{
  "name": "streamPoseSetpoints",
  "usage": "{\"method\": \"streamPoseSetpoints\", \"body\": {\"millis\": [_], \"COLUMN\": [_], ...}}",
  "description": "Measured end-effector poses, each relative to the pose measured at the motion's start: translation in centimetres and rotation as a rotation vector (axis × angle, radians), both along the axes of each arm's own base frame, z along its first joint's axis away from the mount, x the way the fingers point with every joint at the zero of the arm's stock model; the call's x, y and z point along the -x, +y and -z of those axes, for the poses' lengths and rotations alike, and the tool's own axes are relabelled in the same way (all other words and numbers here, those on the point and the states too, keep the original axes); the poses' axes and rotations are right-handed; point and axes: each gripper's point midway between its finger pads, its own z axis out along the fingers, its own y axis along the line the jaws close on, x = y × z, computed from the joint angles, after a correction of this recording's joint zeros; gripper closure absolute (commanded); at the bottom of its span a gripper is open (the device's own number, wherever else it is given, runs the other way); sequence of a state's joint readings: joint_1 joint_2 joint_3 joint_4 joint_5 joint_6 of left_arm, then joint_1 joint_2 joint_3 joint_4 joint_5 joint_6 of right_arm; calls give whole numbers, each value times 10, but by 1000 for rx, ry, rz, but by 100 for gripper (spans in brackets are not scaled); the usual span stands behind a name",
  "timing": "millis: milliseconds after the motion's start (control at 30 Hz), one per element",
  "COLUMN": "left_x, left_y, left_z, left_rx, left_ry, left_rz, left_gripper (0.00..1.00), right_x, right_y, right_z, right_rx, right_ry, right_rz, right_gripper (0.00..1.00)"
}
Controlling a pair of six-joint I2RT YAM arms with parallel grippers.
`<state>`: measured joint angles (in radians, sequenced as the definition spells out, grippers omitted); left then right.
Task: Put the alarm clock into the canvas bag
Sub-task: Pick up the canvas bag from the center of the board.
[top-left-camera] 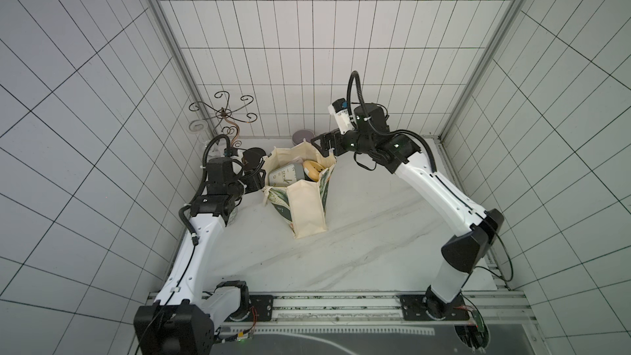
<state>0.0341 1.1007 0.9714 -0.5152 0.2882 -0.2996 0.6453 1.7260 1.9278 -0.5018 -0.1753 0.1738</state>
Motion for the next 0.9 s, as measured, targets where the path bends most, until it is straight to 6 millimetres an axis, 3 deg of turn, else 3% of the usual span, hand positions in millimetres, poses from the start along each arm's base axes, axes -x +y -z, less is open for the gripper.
{"method": "streamPoseSetpoints", "body": {"millis": [67,133,233,367,467,633,900], "left_x": [-1,-1,-2,-3,-3,-3,-6], "left_y": [-1,-3,-6,-9,-9,-10,-13], "left_z": [1,3,5,6,6,5,6], "left_rx": [8,17,30,38,39,45,64], "left_ry": [4,10,18,14,11,10,13], "left_rz": [6,16,30,41,43,45,51], "left_gripper": [43,49,58,62,64,67,67], "right_x": [-6,-13,-27,-35,-36,-33,-36], "right_y": [-16,-24,-25,-10,-3,3,4], "right_z": [-6,5,40,85,104,113,128], "right_rx": [-13,-9,17,41,46,45,71], "right_ry": [-17,0,74,175,223,252,277], "right_rz": [30,47,38,-14,-41,-64,-59], "right_gripper": [17,25,37,44,48,63,60]}}
